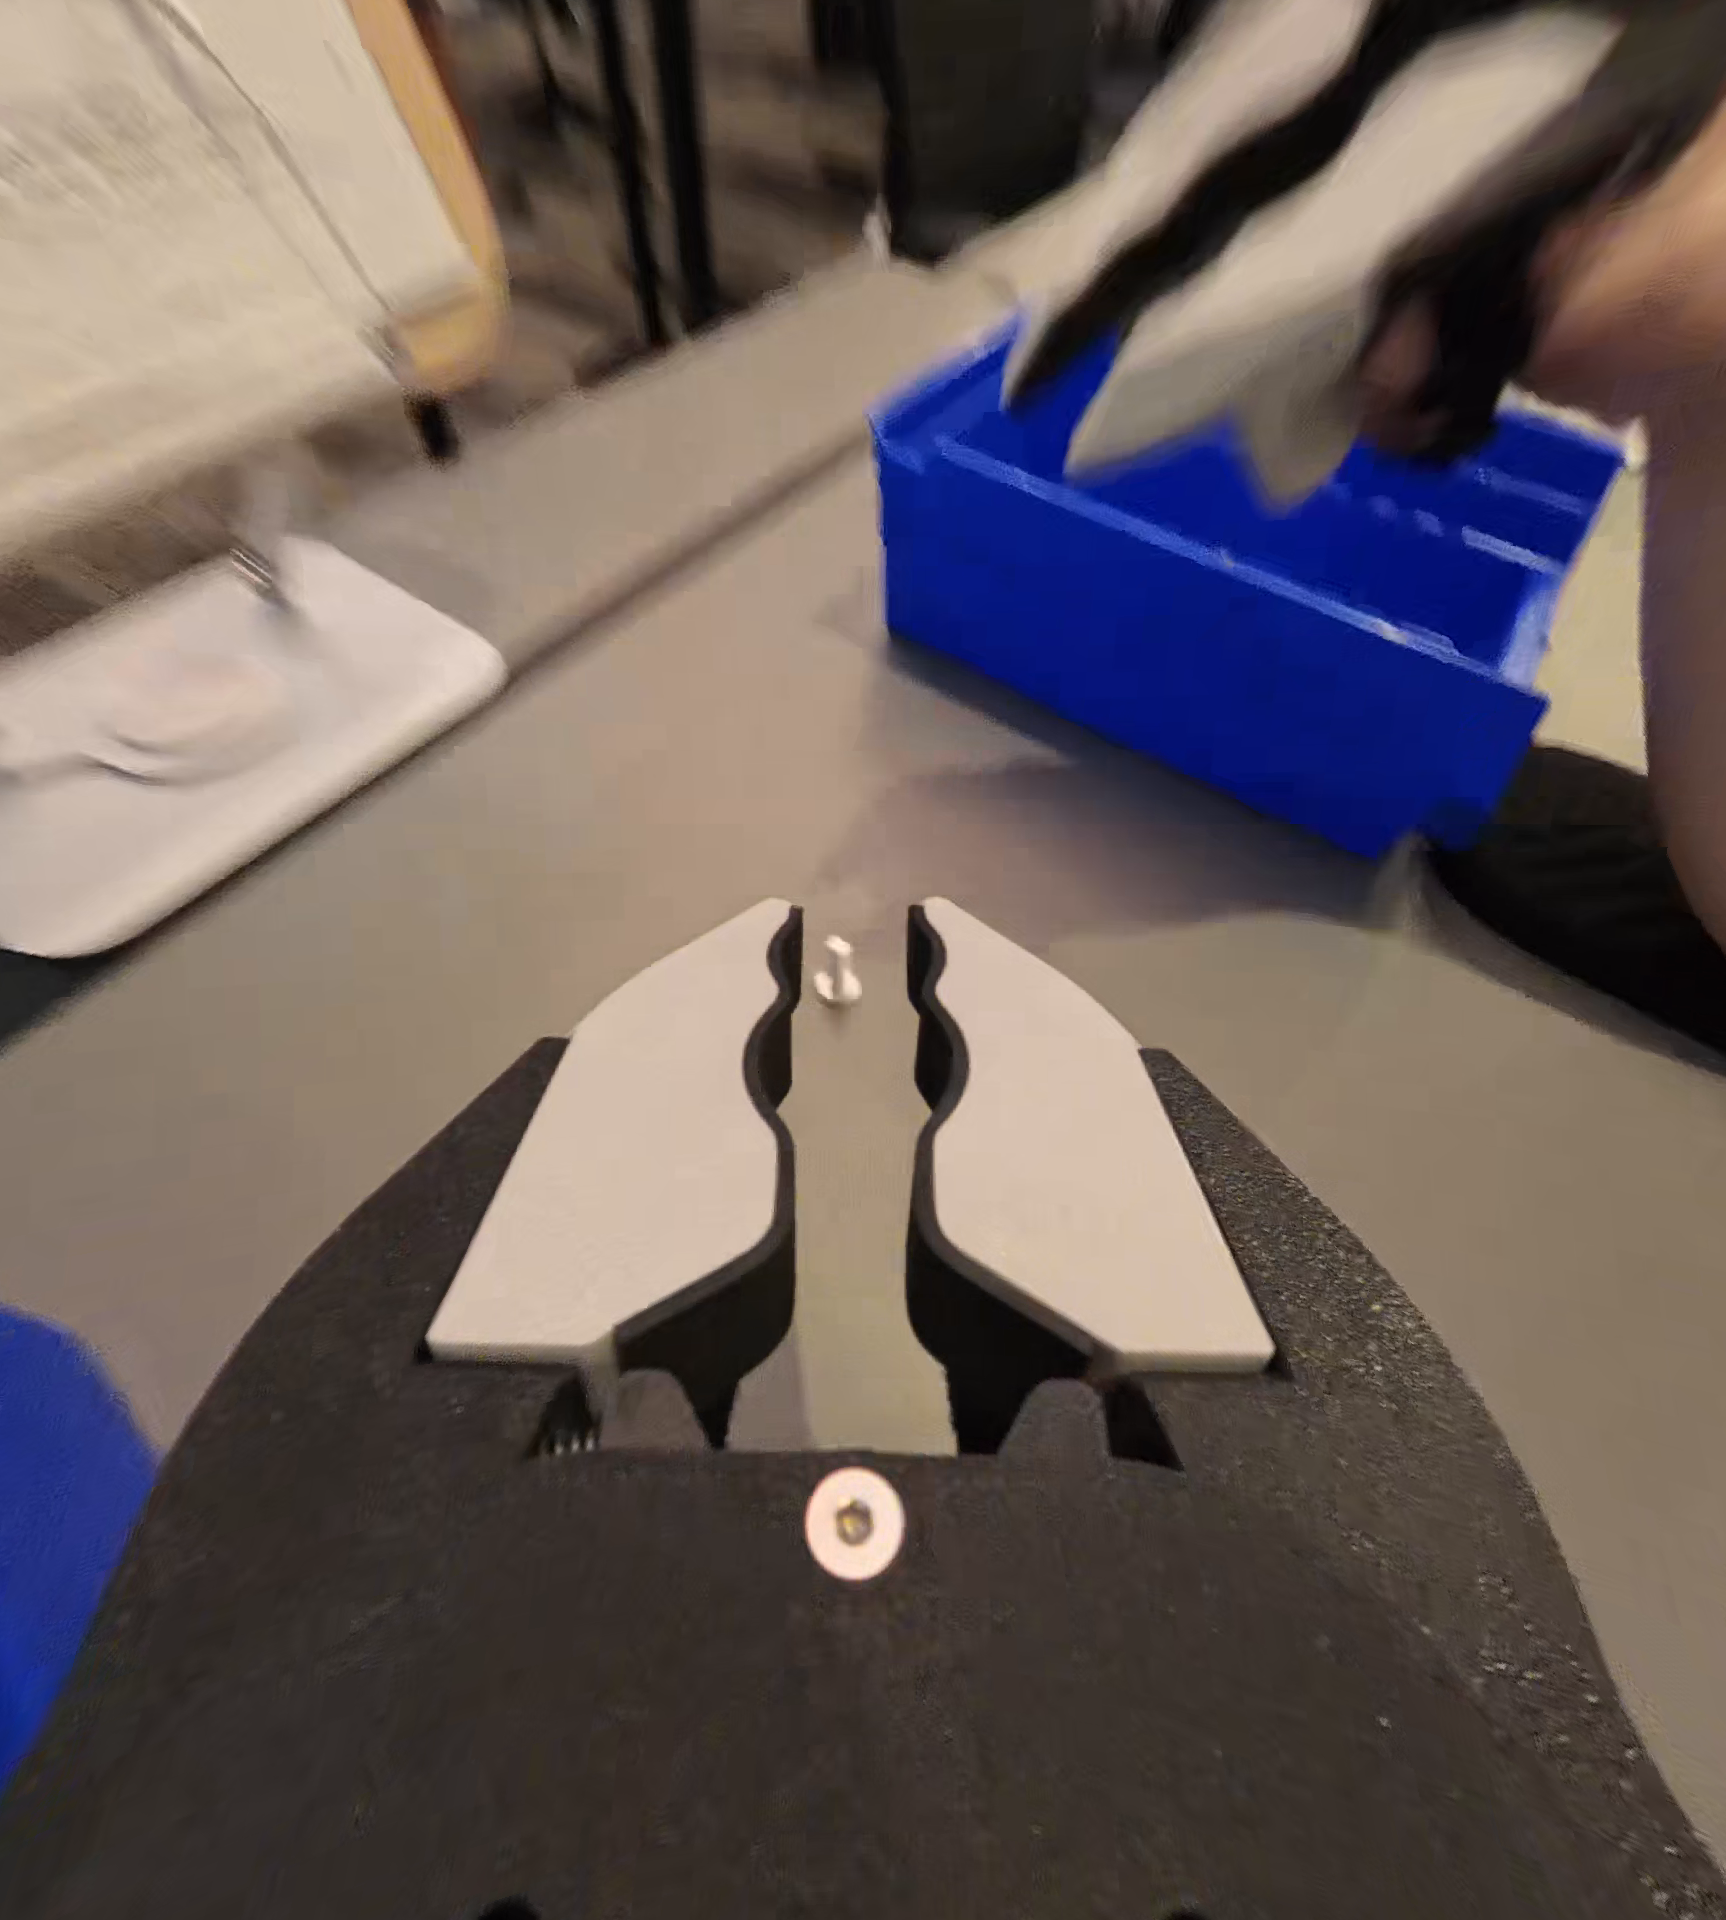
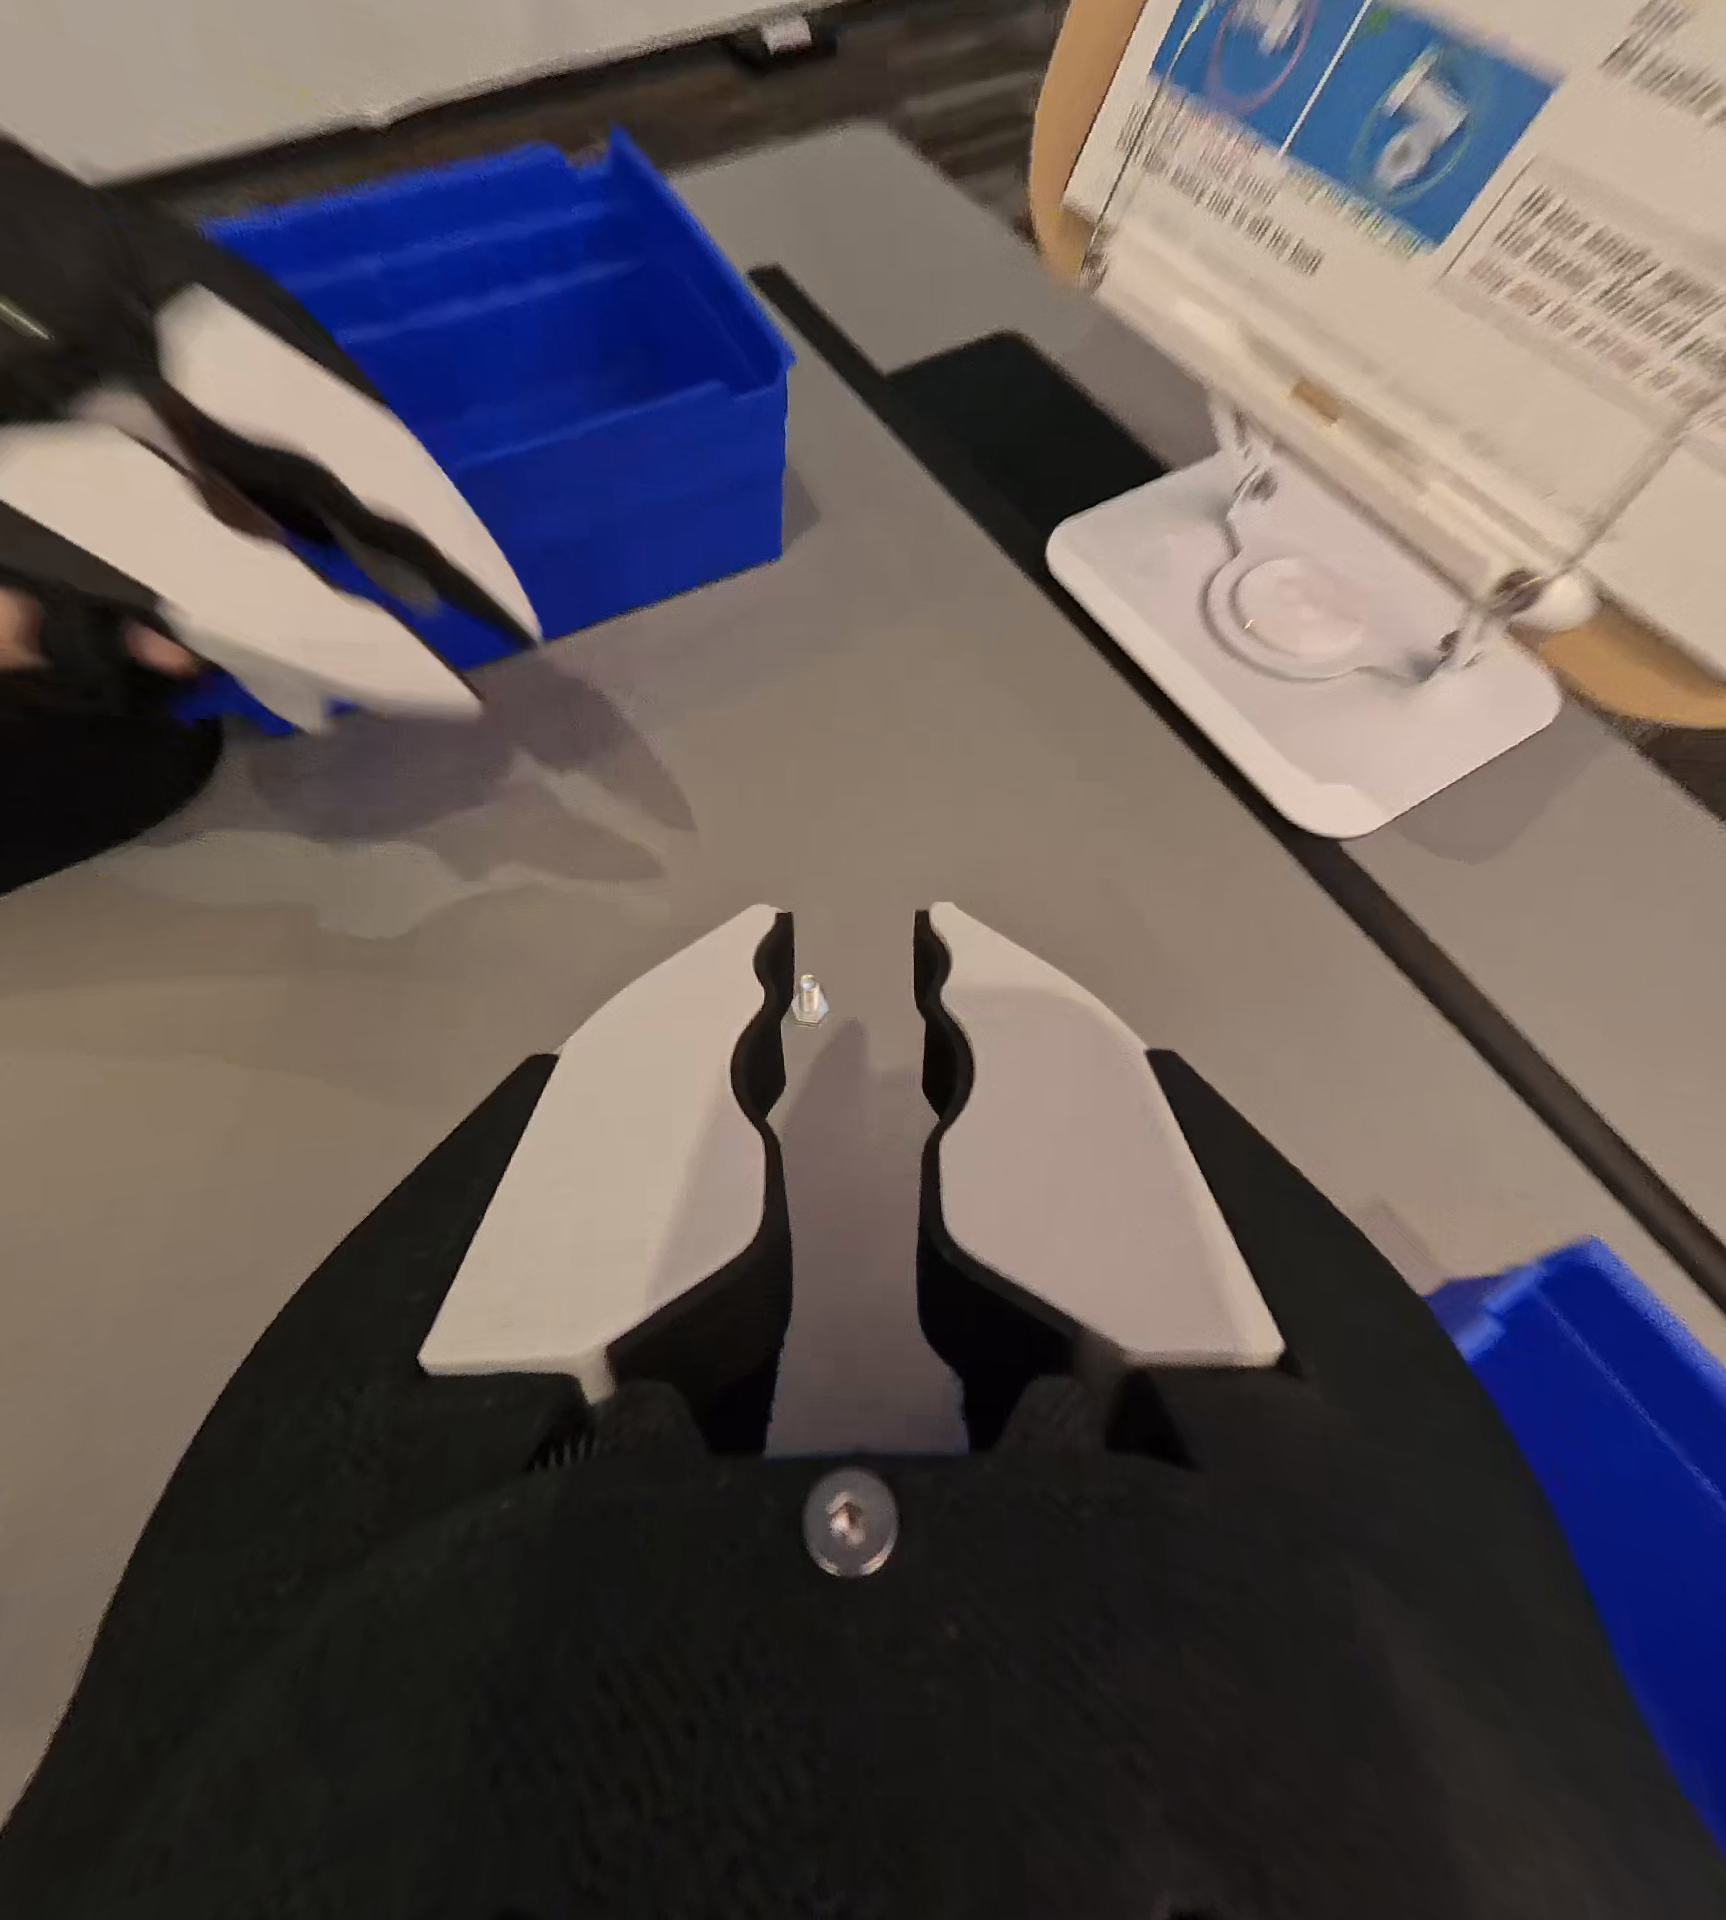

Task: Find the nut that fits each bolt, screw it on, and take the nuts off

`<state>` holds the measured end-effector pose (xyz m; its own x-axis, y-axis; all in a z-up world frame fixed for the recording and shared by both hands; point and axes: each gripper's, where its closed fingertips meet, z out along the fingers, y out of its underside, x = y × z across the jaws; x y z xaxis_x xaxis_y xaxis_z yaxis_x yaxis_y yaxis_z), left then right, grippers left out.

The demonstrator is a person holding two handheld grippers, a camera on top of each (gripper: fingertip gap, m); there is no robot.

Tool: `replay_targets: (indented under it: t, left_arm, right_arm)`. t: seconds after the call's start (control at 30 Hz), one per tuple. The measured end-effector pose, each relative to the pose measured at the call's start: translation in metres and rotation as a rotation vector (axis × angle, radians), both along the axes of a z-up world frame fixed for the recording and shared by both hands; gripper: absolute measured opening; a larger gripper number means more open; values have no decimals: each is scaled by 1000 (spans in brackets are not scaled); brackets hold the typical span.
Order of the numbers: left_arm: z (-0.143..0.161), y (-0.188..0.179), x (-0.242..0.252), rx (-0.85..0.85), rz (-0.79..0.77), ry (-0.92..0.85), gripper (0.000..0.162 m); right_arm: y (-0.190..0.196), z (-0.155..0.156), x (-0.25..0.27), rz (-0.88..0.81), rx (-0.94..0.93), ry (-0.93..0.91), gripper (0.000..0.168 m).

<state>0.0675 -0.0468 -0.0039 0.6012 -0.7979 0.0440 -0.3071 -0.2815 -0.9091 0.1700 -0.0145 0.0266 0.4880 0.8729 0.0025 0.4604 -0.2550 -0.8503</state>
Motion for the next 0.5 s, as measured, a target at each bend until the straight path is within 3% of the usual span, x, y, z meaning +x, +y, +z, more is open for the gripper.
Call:
replay_targets:
  t: [0.17, 0.3, 0.5]
  left_arm:
    - [50, 0, -59, 290, 175, -59, 31]
    - [59, 4, -87, 276, 224, -51, 34]
    - [90, 5, -97, 286, 209, -153, 34]
  right_arm:
    - [12, -69, -44, -72, -110, -141, 23]
    - [19, -123, -49, -108, -145, -323, 24]
    - [12, -144, -57, -48, -191, -352, 23]
